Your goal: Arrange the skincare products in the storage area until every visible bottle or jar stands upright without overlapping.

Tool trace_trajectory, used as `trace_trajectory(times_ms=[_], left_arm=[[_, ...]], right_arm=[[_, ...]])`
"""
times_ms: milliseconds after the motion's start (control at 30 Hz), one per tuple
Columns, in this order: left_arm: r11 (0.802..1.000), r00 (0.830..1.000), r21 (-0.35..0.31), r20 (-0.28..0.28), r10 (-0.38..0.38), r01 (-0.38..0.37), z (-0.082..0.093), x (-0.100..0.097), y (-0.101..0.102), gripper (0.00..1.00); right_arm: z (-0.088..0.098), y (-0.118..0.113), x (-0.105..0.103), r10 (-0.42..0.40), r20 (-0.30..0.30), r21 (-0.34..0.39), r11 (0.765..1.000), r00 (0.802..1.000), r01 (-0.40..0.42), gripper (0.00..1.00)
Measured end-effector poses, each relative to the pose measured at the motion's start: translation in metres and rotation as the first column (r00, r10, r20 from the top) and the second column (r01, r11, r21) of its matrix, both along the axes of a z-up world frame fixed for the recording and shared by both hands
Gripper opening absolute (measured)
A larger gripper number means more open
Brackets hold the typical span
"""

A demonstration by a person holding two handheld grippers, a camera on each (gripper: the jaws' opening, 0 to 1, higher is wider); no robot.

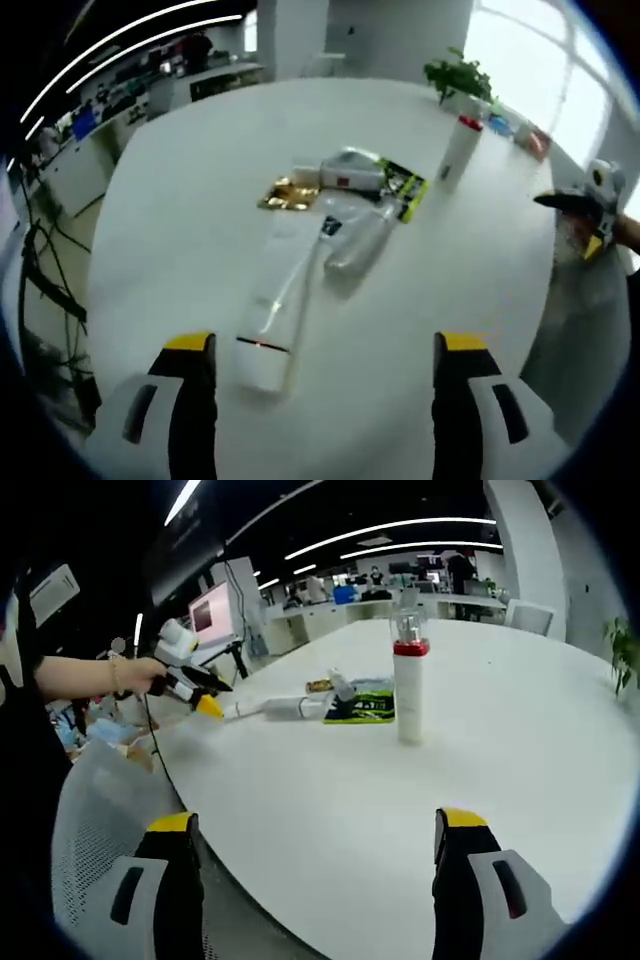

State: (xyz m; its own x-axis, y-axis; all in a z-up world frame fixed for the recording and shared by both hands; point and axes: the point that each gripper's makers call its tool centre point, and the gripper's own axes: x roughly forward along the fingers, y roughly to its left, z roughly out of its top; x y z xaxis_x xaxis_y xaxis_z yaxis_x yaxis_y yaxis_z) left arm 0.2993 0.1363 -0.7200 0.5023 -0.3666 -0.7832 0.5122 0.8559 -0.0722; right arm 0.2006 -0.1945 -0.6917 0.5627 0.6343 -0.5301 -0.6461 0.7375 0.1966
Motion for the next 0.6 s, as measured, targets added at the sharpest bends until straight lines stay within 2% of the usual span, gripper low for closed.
trace_trajectory(times_ms=[400, 600], left_arm=[[0.994, 0.996, 0.081, -0.062, -0.064, 0.068, -0.009, 0.025, 0.005, 0.66], [0.986, 0.988, 0.122, -0.111, -0.103, 0.117, -0.020, 0.038, 0.004, 0.57]], right_arm=[[0.001, -0.003, -0.001, -0.018, -0.013, 0.003, 1.000, 1.000, 0.018, 0.96], [0.000, -0.004, -0.001, -0.028, -0.022, 0.006, 1.000, 0.999, 0.028, 0.96]])
